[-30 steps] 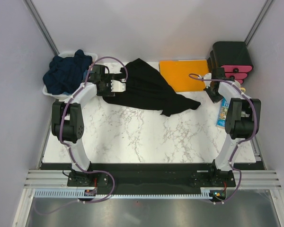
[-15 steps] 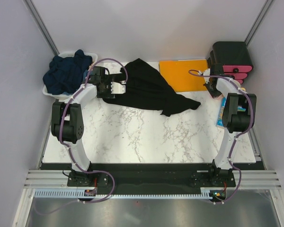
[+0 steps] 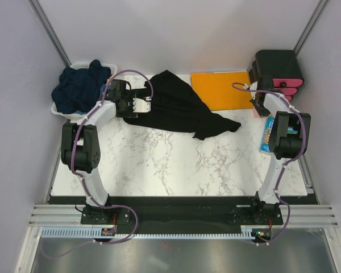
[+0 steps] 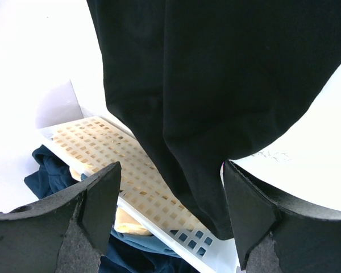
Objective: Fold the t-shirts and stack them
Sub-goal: Flatten the tshirt out
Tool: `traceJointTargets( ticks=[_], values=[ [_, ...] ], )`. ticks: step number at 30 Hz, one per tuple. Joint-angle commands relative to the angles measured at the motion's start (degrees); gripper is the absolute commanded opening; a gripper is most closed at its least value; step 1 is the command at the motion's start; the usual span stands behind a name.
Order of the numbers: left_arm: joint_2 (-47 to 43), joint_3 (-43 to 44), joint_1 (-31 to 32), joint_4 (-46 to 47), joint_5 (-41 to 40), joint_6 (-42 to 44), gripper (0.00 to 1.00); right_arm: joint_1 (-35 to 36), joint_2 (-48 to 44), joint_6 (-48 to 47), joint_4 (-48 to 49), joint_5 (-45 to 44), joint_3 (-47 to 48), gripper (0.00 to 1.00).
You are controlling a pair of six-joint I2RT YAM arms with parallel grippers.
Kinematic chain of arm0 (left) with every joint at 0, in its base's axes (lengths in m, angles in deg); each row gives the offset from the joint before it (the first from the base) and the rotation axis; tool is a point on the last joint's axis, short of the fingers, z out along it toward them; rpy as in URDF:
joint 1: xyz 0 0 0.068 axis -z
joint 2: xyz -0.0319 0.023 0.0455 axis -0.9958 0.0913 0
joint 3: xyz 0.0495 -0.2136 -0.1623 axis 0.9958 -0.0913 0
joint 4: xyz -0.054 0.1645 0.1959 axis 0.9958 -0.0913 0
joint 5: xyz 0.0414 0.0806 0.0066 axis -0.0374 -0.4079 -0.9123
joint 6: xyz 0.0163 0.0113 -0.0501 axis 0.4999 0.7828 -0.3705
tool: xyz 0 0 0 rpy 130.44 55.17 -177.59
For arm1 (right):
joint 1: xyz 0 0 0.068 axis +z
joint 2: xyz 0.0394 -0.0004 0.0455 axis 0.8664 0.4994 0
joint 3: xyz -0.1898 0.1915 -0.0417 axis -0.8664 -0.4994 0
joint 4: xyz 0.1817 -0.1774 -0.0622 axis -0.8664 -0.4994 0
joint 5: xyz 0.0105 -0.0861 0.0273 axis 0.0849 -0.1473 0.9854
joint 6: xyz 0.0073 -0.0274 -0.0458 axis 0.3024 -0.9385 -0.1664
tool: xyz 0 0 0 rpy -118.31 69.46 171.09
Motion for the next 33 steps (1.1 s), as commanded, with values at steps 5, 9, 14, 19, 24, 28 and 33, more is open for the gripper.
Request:
traceJointTargets(
  ticks=[5,9,14,19,24,28,33],
  values=[
    [-3.9,0.31,0.21,1.38,-0.06,-1.3,0.8,-0.24,-2.93,0.86,-1.45,3.91,2.23,0.0],
    [-5.39,-1.79,0.21,1.03,0.99,-2.18,0.8,0.63,-7.5,-0.89,-6.36,8.3,0.83,0.0],
    [-8.21,-6.28,0.39,0.68,4.24,-3.05,0.84,3.44,-16.01,-8.01,-9.28,15.86,-4.44,0.51],
    [-9.61,-11.2,0.56,0.33,6.97,-3.5,0.87,8.62,-20.95,-13.2,-12.0,22.54,-8.14,0.76],
    [-8.39,-12.52,0.56,0.33,7.41,-5.16,0.88,17.31,-21.75,-12.59,-12.71,27.9,-9.28,0.77],
    [-7.94,-12.79,0.47,0.33,7.23,-5.43,0.87,22.16,-19.73,-10.57,-12.44,31.07,-8.93,0.77],
    [-7.86,-12.88,0.21,0.5,7.5,-5.6,0.87,27.26,-16.92,-9.43,-11.48,33.27,-9.37,0.76]
  ],
)
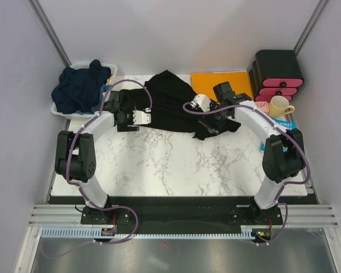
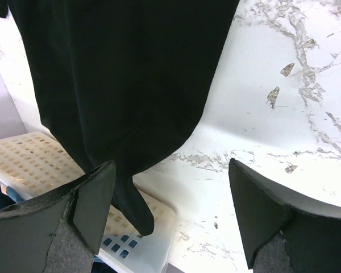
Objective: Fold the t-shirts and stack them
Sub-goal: Flatten the tshirt out
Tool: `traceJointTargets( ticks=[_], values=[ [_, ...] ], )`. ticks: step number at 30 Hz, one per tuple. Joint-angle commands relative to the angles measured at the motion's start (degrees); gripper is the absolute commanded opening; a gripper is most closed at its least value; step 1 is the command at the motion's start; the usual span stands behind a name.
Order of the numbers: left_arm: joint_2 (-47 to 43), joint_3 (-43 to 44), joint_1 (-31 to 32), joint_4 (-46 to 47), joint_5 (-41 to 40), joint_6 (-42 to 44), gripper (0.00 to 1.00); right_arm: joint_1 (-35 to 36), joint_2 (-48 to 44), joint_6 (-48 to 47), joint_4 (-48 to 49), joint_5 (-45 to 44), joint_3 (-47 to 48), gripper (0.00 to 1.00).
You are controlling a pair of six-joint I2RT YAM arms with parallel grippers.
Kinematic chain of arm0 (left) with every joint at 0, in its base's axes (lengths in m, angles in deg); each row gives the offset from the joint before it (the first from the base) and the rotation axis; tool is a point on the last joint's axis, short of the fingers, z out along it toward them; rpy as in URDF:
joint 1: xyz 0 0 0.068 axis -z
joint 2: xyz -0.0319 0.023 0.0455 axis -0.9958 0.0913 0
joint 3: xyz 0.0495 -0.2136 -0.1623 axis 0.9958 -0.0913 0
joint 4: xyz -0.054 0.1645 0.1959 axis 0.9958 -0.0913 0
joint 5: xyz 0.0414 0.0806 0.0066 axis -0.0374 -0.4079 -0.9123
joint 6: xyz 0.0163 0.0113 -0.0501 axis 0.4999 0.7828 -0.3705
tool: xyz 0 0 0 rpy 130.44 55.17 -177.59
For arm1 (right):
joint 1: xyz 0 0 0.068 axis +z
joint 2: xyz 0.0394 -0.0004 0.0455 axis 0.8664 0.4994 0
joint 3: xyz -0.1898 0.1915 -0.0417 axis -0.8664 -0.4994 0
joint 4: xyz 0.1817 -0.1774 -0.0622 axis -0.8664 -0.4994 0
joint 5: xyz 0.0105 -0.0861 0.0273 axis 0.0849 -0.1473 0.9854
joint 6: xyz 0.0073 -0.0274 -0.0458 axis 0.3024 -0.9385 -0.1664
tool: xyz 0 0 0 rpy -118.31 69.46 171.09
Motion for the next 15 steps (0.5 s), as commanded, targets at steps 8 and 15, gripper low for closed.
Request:
traceJointTargets(
  ticks=[8,15],
  values=[
    [0.63,0.57,-0.16,1.38,2.43,-3.95,0.86,7.88,6.95,2.78,3.84,4.97,-0.33,0.75],
    [-0.34,0.13,-0.34,1.47,2.25,-3.51,0.86,10.52,9.86,4.27,5.95,3.75,0.47,0.7]
  ],
)
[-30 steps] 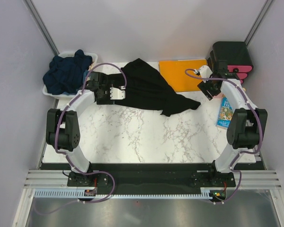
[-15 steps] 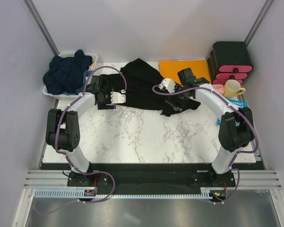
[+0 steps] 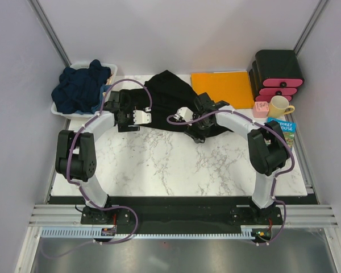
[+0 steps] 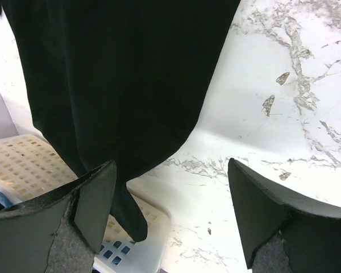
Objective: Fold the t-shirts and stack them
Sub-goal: Flatten the tshirt out
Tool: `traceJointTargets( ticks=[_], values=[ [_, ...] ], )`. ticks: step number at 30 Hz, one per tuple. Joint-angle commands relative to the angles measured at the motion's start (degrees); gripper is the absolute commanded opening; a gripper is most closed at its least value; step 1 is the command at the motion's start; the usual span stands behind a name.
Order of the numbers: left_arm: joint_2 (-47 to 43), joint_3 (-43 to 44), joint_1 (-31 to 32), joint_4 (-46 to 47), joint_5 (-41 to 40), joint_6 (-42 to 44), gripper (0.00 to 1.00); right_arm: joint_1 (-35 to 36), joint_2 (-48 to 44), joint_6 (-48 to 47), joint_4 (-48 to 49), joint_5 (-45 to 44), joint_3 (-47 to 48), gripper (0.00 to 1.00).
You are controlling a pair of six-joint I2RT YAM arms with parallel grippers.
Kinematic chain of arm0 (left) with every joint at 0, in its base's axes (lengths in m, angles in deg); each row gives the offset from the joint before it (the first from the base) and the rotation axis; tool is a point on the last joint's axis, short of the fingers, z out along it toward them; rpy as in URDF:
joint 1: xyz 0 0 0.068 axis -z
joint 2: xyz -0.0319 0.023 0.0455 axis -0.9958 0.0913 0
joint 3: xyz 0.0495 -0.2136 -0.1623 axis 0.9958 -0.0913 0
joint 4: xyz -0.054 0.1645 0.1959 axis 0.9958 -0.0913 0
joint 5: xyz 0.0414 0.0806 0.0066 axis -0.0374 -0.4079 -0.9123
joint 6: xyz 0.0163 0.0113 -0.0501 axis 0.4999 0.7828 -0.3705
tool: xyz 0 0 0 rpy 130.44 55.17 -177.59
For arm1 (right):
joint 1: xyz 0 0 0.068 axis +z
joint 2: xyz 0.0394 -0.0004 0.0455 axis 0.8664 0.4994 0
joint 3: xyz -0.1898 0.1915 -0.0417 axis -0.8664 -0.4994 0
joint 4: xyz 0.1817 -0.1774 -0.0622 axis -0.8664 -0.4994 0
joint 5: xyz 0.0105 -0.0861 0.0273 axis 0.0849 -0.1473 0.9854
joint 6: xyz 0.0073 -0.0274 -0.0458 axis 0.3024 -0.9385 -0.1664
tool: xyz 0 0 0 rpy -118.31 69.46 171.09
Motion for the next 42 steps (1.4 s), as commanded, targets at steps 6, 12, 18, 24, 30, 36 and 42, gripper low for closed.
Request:
traceJointTargets(
  ticks=[6,12,18,24,30,36,42],
  values=[
    [-1.0,-0.4,-0.32,1.53,1.64,-1.96,0.86,1.76,3.22,4.31,7.63,-9.94,0.75,0.28],
    [-1.26,-0.84,-0.49,2.24,2.43,-1.7,0.85,1.76,-0.02,0.28,9.13,-17.26,0.14,0.0],
    [-0.64,-0.49,-0.49,2.67,2.87,-1.0,0.85,1.85,-6.43,-7.89,2.55,-21.22,3.65,0.0],
    [0.23,0.74,-0.67,2.85,3.05,-0.82,0.85,1.68,-15.57,-21.16,-0.01,-28.51,1.99,0.0],
    [1.9,3.9,-1.19,2.77,3.4,-0.73,0.85,0.53,-23.49,-28.91,-0.71,-31.24,-4.17,0.0],
    [3.31,7.6,-1.9,2.5,4.71,0.41,0.86,-0.96,-24.81,-25.67,-4.13,-32.04,-5.49,0.0],
    [2.35,10.15,-2.16,-2.94,10.58,0.24,0.86,-0.96,-25.52,-24.17,-5.37,-31.24,-6.89,0.0]
  ],
)
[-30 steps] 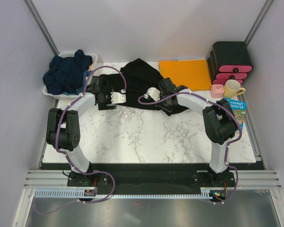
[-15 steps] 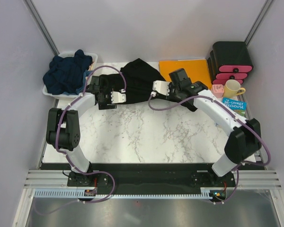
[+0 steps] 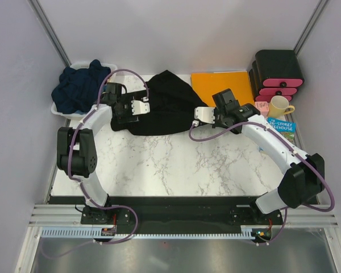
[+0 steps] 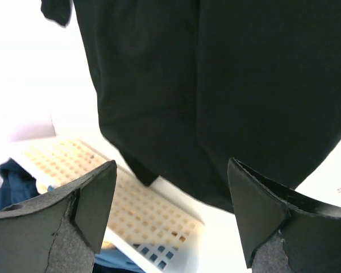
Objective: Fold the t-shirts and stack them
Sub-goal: Flatten the tshirt out
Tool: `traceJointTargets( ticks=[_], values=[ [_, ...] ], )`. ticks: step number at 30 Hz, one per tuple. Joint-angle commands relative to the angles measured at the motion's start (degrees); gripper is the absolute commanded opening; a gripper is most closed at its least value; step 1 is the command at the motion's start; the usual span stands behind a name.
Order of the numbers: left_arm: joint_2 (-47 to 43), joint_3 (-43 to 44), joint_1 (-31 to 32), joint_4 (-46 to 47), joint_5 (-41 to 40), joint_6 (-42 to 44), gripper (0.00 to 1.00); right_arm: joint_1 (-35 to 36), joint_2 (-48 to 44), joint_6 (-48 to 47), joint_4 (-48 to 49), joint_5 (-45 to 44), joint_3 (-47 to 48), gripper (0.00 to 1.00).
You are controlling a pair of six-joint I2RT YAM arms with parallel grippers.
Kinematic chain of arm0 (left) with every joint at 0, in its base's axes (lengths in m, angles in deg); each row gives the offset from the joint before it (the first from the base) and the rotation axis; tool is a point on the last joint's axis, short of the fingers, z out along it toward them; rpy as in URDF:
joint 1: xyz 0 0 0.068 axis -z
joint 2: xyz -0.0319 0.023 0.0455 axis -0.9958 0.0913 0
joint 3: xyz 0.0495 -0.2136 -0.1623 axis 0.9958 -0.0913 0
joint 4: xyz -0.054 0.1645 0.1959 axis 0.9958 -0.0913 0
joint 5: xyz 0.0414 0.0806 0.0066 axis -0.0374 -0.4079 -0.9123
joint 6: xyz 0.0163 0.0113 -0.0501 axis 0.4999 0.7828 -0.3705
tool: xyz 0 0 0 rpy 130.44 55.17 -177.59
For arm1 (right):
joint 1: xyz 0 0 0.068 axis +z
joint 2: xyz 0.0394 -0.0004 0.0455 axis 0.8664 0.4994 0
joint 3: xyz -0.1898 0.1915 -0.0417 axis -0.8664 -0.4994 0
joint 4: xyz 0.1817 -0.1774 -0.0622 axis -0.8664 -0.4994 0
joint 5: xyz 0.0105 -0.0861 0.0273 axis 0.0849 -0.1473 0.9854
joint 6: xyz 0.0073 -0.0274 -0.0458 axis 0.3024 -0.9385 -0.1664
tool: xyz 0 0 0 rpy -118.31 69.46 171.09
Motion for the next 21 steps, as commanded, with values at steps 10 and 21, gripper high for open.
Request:
traceJointTargets(
  ticks=[10,21],
  values=[
    [-8.6,-12.94,1.76,-7.74,12.6,6.38,0.87,-1.51,2.68,1.76,-0.36,-2.16,2.38,0.0],
    [-4.22,-21.56,1.85,16.57,5.05,5.69,0.87,-1.87,5.67,3.16,-0.36,0.04,6.17,0.0]
  ],
)
